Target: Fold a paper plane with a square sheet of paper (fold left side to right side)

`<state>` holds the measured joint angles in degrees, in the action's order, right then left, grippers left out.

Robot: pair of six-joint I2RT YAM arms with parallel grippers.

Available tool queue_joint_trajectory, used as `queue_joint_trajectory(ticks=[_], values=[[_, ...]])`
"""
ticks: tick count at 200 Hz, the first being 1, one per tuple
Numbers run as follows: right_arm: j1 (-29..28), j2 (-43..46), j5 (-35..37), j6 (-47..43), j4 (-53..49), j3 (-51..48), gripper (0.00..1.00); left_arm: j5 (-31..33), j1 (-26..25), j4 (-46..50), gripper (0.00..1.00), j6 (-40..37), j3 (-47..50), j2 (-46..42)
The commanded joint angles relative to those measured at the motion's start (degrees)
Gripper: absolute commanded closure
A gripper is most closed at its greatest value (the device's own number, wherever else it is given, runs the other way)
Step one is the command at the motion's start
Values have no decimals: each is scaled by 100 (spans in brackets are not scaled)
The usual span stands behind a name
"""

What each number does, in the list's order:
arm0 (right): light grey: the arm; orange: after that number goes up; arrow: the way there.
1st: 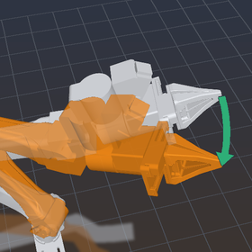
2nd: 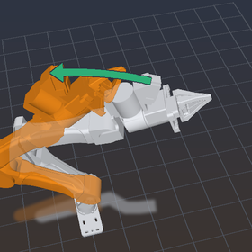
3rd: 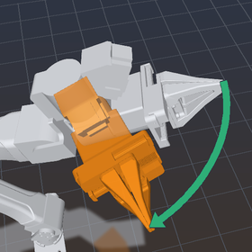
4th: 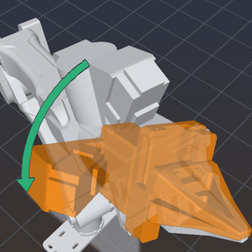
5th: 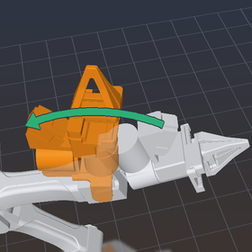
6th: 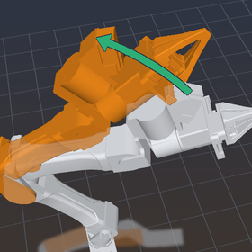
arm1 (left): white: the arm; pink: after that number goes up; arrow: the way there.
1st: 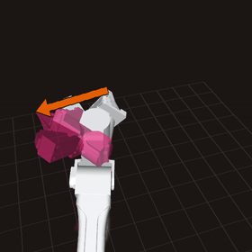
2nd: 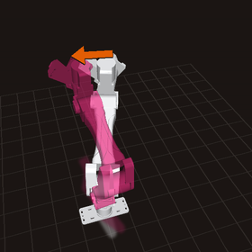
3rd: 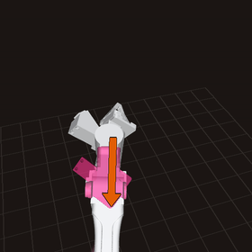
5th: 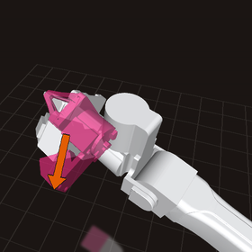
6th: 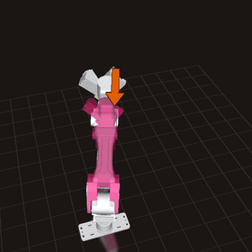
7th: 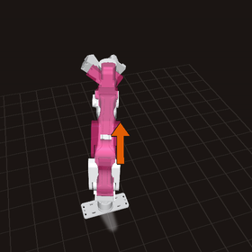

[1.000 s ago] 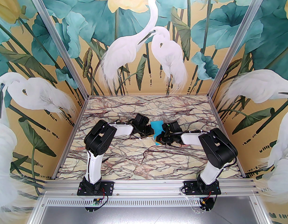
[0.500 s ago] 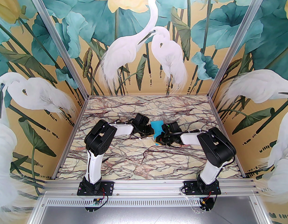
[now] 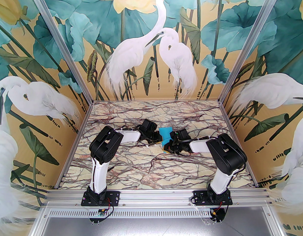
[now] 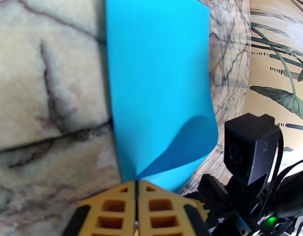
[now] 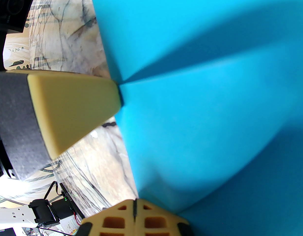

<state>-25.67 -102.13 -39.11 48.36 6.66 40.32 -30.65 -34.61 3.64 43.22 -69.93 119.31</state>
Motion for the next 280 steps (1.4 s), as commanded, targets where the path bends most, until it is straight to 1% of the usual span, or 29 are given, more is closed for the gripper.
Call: queue_joint_trajectory(ticks=[1, 80, 142, 183, 207, 225, 248, 280], values=[[-52, -104, 88, -62, -416, -76, 100, 183, 33, 197, 92, -95, -103, 286], [-154, 73, 87, -99, -550, -207, 100, 183, 34, 275, 92, -112, -152, 317], [-162, 27, 167, -83, -606, -124, 100, 226, 31, 409, 92, -209, -192, 339], [-152, 375, -39, -213, -684, -1, 100, 314, 31, 541, 92, -268, -197, 393], [-108, 642, 148, -375, -1034, 221, 100, 301, 18, 550, 92, -284, -205, 401], [-20, 701, 157, -329, -994, 308, 100, 293, 14, 555, 92, -297, -205, 392], [92, 620, 293, -293, -994, 446, 100, 288, 0, 559, 92, -297, -205, 394], [238, 237, 422, -300, -1026, 597, 100, 279, -6, 559, 92, -297, -222, 400]])
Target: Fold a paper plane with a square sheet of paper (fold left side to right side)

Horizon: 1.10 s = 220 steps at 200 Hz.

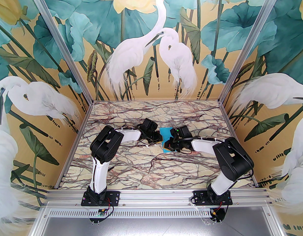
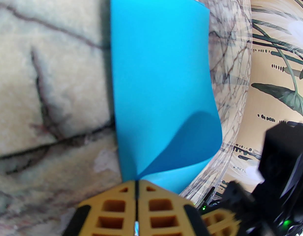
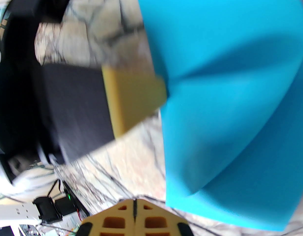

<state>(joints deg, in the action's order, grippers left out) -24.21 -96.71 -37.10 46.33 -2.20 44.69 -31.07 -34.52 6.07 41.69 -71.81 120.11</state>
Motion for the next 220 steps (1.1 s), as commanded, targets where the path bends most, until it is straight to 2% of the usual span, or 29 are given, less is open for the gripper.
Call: queue_joint_trajectory(ticks=[1, 59, 126, 220], values=[[91, -327, 221, -97, -137, 170, 100, 321, -13, 316, 92, -144, -35, 319], [119, -814, 476, -256, -301, 150, 100, 294, -37, 333, 92, -144, -52, 337], [273, -272, 435, -349, -672, 555, 100, 290, -46, 369, 92, -179, -70, 337], [575, -1018, 423, -623, -660, 621, 100, 276, -59, 419, 92, -196, -138, 364]])
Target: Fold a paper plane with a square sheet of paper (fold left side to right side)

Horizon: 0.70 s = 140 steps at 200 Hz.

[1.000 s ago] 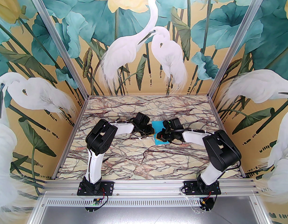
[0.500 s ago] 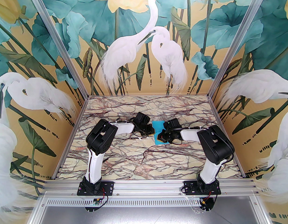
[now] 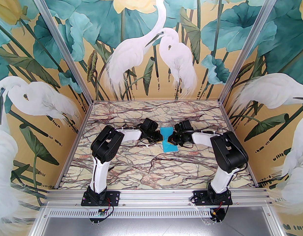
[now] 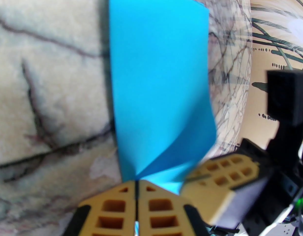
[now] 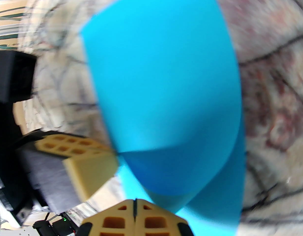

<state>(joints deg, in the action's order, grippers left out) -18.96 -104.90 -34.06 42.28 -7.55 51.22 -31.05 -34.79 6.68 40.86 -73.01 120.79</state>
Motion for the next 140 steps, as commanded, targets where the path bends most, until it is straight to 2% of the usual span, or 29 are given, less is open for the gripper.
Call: queue_joint_trajectory(ticks=[1, 82, 140], values=[[50, -202, 128, -220, -128, -28, 100, 274, -35, 359, 92, -113, -19, 296], [7, 389, -153, 27, 0, -47, 100, 274, -31, 381, 92, -122, -29, 304], [-12, 5, -395, 183, 427, -164, 100, 266, -35, 396, 92, -123, -40, 313]])
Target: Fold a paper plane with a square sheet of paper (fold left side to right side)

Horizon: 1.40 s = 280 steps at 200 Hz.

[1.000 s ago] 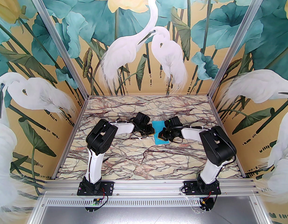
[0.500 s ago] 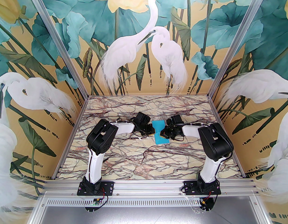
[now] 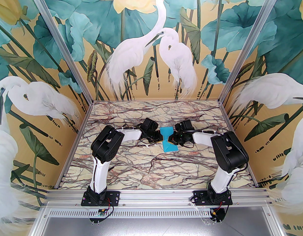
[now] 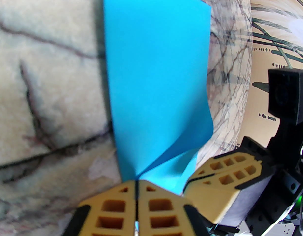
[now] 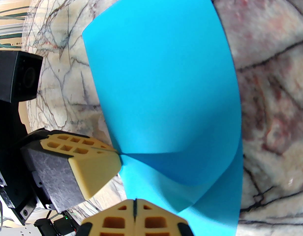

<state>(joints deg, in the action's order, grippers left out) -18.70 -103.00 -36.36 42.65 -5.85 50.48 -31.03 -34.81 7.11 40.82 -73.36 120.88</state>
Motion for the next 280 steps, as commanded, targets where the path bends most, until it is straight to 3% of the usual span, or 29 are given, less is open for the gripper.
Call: queue_joint_trajectory(ticks=[1, 48, 96, 126, 148, 163, 175, 204, 280], values=[[-38, -194, -168, 146, 262, -90, 100, 264, -30, 352, 92, -118, -4, 305], [-38, -363, 135, 6, 9, -170, 100, 279, -28, 390, 89, -121, -20, 229], [-37, -370, 227, 40, 31, -324, 100, 521, -30, 724, 65, -282, -52, -410], [-46, -375, 265, 85, 50, -293, 100, 555, -97, 660, 63, -186, 202, -908], [-46, -376, 280, 115, 81, -278, 100, 420, -251, 585, 71, -137, 367, -1088], [-46, -394, 283, 121, 84, -261, 100, 175, -368, 424, 89, -80, 459, -1069], [-46, -389, 287, 120, 75, -257, 100, 25, -456, 311, 95, -33, 528, -999], [-46, -396, 282, 144, 92, -279, 100, -173, -645, 257, 98, -14, 516, -759], [-49, -385, 276, 172, 135, -306, 100, -68, -695, 272, 95, -18, 384, -192]])
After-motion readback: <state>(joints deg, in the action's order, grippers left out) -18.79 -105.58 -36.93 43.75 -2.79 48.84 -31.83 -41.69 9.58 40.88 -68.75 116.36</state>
